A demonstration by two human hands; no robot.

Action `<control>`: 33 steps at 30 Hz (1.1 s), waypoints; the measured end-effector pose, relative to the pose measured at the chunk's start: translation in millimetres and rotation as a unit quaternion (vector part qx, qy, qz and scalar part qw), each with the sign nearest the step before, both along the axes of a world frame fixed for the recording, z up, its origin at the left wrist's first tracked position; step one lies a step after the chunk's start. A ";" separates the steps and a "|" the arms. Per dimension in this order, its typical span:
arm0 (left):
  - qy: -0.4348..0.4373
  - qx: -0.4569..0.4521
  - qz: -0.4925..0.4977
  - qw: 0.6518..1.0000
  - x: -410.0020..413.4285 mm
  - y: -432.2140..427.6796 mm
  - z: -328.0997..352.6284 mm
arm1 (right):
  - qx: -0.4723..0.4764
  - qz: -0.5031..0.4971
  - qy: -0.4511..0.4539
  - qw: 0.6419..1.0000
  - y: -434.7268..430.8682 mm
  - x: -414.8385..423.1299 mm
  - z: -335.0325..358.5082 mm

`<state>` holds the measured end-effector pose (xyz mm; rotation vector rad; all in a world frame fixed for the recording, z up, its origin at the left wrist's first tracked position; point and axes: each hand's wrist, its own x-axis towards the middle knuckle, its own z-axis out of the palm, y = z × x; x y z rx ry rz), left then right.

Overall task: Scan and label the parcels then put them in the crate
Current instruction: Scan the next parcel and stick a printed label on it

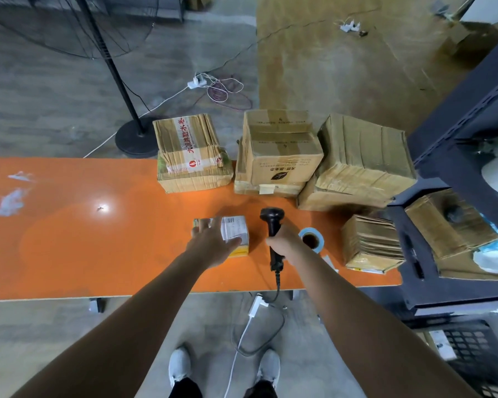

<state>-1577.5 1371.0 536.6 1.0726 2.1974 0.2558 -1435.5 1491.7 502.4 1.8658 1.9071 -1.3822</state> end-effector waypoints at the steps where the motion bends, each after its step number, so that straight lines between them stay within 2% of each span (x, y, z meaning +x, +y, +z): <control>1: -0.003 -0.003 0.003 1.000 0.9 -0.4 -1.9 | -0.003 0.007 -0.007 1.000 -0.4 -0.3 -1.0; 11: -0.002 0.008 -0.004 1.000 12.8 4.0 3.6 | 0.011 0.045 -0.012 0.999 -0.9 7.5 5.2; 16: -0.004 0.022 -0.040 0.999 23.9 13.6 12.9 | 0.123 0.056 0.006 0.991 1.1 24.5 18.3; 20: -0.010 0.022 -0.040 0.999 37.4 21.6 18.9 | 0.208 0.071 -0.087 0.972 1.7 44.9 14.6; 25: 0.000 0.016 -0.039 0.999 50.6 22.3 15.1 | 0.206 0.082 -0.168 0.961 5.4 51.9 -0.2; 30: -0.007 0.013 -0.024 1.000 60.0 19.1 9.0 | 0.226 0.077 -0.169 0.956 11.5 46.7 -13.7; 33: -0.013 0.016 -0.022 1.000 62.5 20.9 10.5 | 0.210 0.055 -0.123 0.968 14.5 55.5 -2.1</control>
